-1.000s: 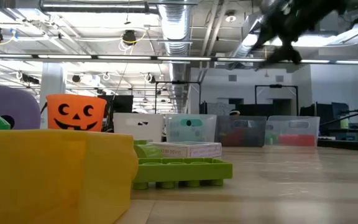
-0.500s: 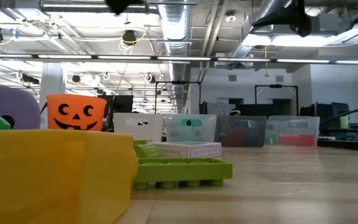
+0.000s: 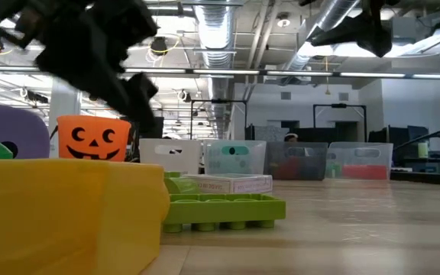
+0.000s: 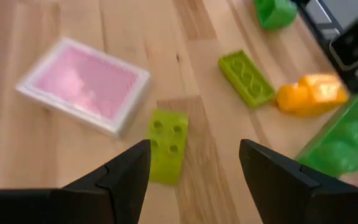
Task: Pick & Place Toys
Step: Put the small green game piece into the black bin
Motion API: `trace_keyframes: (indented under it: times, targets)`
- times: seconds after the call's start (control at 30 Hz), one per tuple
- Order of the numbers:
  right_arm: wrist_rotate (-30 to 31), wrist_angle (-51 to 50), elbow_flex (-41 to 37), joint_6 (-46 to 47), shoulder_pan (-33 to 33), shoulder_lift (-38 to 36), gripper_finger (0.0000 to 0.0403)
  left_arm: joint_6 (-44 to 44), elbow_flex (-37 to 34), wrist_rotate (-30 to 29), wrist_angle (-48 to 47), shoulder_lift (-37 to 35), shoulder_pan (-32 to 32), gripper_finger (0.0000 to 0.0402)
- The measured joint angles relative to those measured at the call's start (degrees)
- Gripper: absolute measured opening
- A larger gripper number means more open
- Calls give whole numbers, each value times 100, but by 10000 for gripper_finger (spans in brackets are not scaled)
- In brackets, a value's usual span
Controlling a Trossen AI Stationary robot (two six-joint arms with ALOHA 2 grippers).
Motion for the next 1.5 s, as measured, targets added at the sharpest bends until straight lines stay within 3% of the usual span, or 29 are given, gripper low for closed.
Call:
trace_keyframes:
  times: [0.2, 0.5, 0.83, 1.17, 1.5]
  targets:
    - [-94, 8, 0, 81, -46, -21, 269, -32, -504, -51, 775, 321, -34, 270]
    - [-112, 57, 2, 243, -46, -8, 269, -32, -661, -805, 1188, 710, -32, 318]
    - [-109, 57, 2, 492, -46, -8, 269, -17, -656, -826, 2356, 1498, -32, 331]
    - [-104, 57, 2, 489, -91, -8, 269, 126, -645, -817, 2723, 1742, -148, 295]
    - [-92, 55, 2, 445, -248, -8, 269, -283, -645, -691, 2749, 1746, -327, 181]
